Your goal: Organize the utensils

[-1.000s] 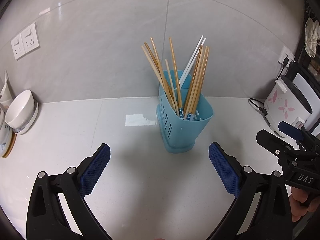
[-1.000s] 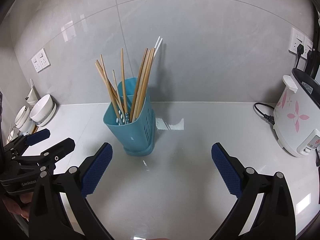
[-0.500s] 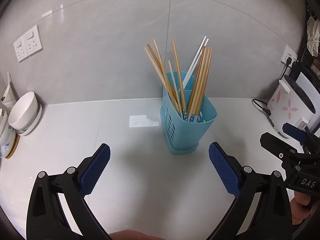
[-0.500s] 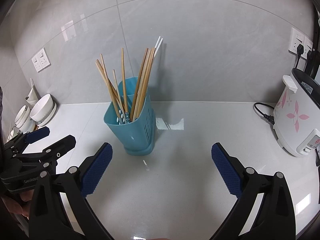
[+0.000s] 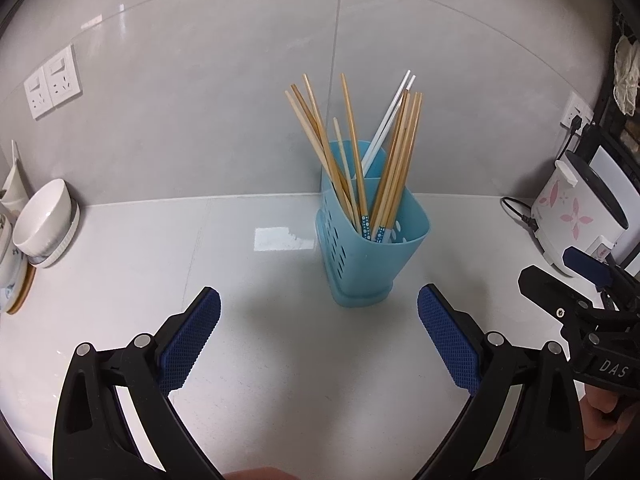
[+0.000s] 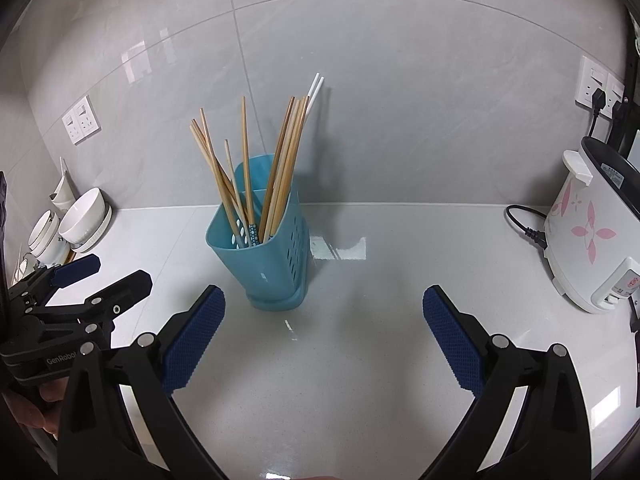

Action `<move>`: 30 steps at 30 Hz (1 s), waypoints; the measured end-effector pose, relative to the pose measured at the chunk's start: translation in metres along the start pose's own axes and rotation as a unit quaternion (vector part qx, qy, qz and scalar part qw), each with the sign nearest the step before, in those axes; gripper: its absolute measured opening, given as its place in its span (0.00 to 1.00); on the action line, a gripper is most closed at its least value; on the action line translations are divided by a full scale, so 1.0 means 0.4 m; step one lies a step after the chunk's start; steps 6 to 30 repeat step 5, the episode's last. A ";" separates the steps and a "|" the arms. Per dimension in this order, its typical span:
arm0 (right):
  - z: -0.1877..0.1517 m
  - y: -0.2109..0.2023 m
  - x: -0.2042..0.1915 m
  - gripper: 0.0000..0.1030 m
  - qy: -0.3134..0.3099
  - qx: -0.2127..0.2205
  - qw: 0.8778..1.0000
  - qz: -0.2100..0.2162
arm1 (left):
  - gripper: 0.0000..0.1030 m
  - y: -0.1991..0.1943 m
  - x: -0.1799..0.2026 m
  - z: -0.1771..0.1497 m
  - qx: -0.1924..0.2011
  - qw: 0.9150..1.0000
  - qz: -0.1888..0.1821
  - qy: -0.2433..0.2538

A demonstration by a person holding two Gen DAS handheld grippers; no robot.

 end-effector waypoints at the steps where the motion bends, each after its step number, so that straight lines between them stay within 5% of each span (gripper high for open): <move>1: 0.000 -0.001 0.001 0.93 0.000 0.000 1.000 0.000 | 0.94 0.000 0.000 0.000 0.000 1.000 -0.001 0.000; 30: -0.001 -0.001 0.001 0.93 -0.001 0.000 1.000 -0.001 | 0.94 0.000 0.004 0.000 0.002 1.000 -0.001 0.002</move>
Point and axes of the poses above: each gripper's, at about its wrist camera, not at the fingertips, and y roughly the way its jaws point, x to its right, z to its top, the point moved 8 cm from there along y, roughly the way its jaws point, and after that the axes turned 3 degrees about -y, right-handed, at the moved point
